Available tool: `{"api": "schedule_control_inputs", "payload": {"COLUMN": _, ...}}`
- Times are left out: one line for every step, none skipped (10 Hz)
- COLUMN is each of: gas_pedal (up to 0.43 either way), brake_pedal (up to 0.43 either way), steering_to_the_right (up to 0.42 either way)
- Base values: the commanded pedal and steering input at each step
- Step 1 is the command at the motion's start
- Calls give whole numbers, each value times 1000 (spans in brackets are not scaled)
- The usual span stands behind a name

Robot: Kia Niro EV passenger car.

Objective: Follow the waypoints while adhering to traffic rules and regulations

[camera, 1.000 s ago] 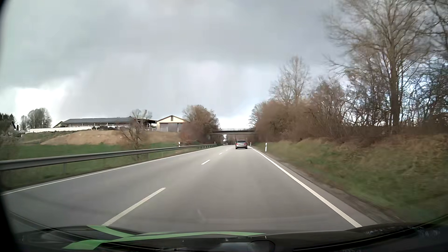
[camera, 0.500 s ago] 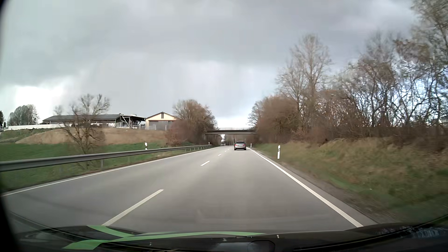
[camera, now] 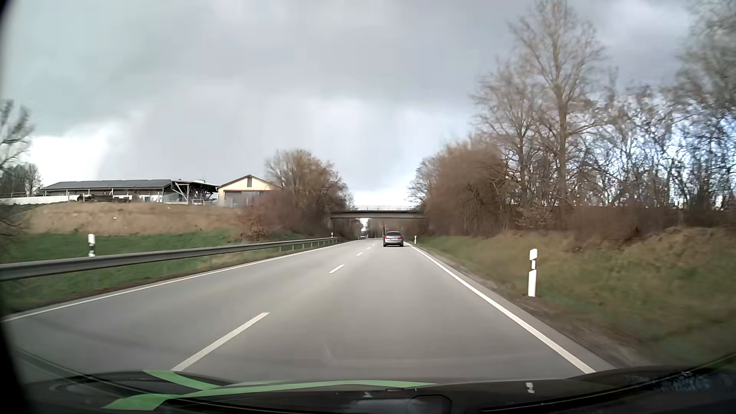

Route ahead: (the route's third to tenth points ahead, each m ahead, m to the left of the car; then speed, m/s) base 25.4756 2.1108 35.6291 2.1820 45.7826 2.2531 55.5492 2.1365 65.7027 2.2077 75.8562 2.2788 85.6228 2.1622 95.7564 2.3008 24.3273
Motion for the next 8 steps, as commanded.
{"api": "schedule_control_inputs", "payload": {"gas_pedal": 98, "brake_pedal": 0, "steering_to_the_right": -3}}
{"api": "schedule_control_inputs", "payload": {"gas_pedal": 98, "brake_pedal": 0, "steering_to_the_right": -3}}
{"api": "schedule_control_inputs", "payload": {"gas_pedal": 98, "brake_pedal": 0, "steering_to_the_right": -3}}
{"api": "schedule_control_inputs", "payload": {"gas_pedal": 98, "brake_pedal": 0, "steering_to_the_right": -3}}
{"api": "schedule_control_inputs", "payload": {"gas_pedal": 98, "brake_pedal": 0, "steering_to_the_right": -3}}
{"api": "schedule_control_inputs", "payload": {"gas_pedal": 98, "brake_pedal": 0, "steering_to_the_right": -3}}
{"api": "schedule_control_inputs", "payload": {"gas_pedal": 98, "brake_pedal": 0, "steering_to_the_right": -3}}
{"api": "schedule_control_inputs", "payload": {"gas_pedal": 98, "brake_pedal": 0, "steering_to_the_right": -3}}
